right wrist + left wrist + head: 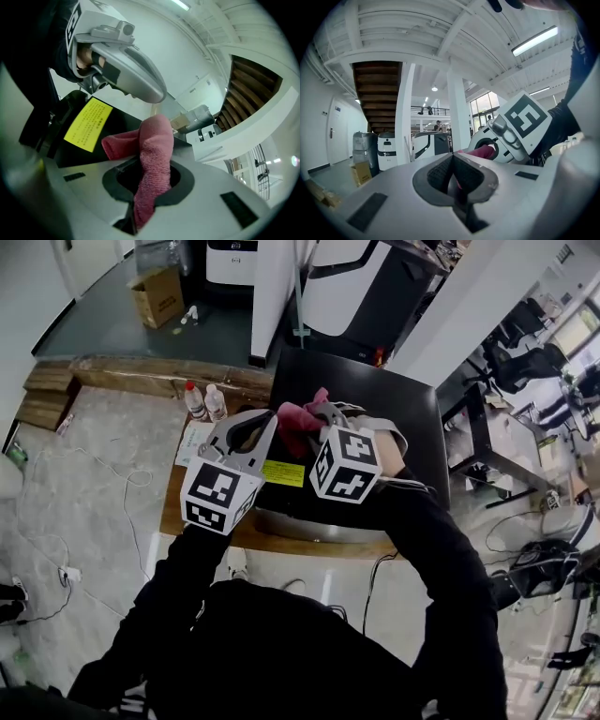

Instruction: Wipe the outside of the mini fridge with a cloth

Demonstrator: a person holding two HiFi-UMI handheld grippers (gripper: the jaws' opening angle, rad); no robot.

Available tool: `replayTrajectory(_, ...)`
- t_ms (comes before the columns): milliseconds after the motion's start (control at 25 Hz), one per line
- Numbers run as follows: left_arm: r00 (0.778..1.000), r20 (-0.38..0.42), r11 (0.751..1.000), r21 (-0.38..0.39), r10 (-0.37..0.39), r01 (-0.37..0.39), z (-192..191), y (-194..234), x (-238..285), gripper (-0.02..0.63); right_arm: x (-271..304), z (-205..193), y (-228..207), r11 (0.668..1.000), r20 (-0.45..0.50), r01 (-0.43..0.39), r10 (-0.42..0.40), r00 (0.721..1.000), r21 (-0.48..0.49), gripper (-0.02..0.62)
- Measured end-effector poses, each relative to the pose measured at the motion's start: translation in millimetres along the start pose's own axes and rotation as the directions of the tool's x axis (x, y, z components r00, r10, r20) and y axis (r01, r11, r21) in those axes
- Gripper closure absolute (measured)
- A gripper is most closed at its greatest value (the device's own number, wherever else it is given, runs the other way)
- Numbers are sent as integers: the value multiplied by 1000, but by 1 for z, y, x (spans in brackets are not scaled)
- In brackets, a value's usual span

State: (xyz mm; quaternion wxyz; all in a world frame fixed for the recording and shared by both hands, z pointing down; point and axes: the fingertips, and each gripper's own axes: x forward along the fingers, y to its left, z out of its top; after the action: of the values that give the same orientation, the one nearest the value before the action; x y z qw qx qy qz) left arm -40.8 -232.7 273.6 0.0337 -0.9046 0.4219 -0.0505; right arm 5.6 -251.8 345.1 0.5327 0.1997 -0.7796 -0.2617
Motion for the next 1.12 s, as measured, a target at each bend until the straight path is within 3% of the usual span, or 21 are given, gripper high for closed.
replayTrajectory(440,997,16,996,30,78,-79,26,-55,-37,600,-59,21,73,995,86,-57,64,994,-86,543)
replayTrajectory(680,996,22,995,32,92,-93,43,-85,-43,600,-94,25,105,987,143,-132,144,979,-88,540)
replayTrajectory(840,995,54,995,37,87,-89,58,-103,-38,600,-117,10,95,997,199,-65,70,978,-31,537)
replayTrajectory(1120,995,104,998,53,9,-15,94,-115,9,600,-159,-51,1,987,150,115,-132,980,114,537)
